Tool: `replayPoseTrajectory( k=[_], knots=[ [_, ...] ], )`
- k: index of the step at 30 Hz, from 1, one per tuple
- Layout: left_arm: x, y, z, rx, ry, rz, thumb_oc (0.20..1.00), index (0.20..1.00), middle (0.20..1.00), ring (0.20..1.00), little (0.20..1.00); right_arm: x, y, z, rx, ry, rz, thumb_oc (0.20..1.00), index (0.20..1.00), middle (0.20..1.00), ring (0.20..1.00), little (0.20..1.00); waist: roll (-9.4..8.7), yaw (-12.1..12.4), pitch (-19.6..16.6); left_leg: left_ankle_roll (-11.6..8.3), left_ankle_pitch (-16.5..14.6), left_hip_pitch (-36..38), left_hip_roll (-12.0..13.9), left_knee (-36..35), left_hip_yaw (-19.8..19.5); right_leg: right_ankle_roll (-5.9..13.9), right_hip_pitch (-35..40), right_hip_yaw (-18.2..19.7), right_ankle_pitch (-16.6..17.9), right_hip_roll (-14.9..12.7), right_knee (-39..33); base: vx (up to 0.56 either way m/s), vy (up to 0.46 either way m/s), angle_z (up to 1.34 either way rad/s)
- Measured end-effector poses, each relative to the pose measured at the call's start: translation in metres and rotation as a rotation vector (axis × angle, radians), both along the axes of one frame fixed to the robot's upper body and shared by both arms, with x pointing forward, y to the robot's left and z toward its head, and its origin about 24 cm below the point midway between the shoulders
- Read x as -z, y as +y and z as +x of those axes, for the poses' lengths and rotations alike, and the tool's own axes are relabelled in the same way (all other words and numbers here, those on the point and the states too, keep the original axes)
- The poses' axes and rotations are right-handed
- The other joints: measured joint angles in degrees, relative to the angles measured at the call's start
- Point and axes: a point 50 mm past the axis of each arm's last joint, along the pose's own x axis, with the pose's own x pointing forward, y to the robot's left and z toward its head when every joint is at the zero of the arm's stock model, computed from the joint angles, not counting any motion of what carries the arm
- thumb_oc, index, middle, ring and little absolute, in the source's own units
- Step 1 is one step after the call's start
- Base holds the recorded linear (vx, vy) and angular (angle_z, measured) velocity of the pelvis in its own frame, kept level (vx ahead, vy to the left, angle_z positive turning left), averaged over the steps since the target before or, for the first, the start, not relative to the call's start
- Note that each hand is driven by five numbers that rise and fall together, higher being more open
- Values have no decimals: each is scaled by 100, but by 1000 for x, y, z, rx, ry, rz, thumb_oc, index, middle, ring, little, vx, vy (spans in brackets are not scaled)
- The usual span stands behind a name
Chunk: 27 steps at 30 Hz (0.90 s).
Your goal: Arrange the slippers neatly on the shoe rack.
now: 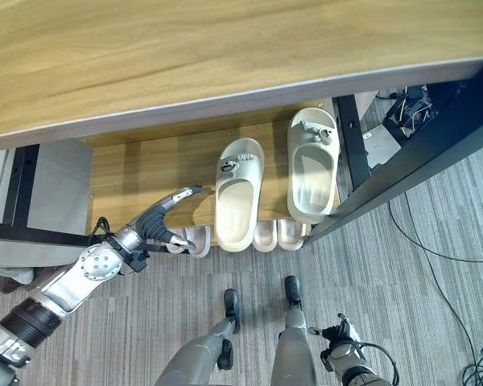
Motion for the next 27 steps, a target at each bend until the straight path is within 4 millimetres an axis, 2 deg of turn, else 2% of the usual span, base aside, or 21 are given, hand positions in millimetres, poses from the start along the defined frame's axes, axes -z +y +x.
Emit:
replayPoseTrajectory(
  k=[7,14,27],
  knots=[
    [6,-15,-2,27,25,-52,1000,1000,1000,1000,1000,0,0,0,1,-1,-2,1000,1000,1000,1000,1000,17,-8,-11,0,0,-6,0,-4,32,0,-24,32,0,4,6,-1,-1,0],
    [6,-17,-2,26,35,-76,1000,1000,1000,1000,1000,0,0,0,1,-2,-3,1000,1000,1000,1000,1000,26,-25,-17,1,0,-15,-1,-3,57,-3,-48,60,3,6,14,0,-3,-1],
    [8,-40,-2,37,68,-212,1000,1000,1000,1000,1000,0,0,1,3,-4,0,1000,1000,1000,1000,1000,79,-40,-60,1,0,-25,-8,2,53,-3,-61,60,2,2,33,0,0,0]
  ],
)
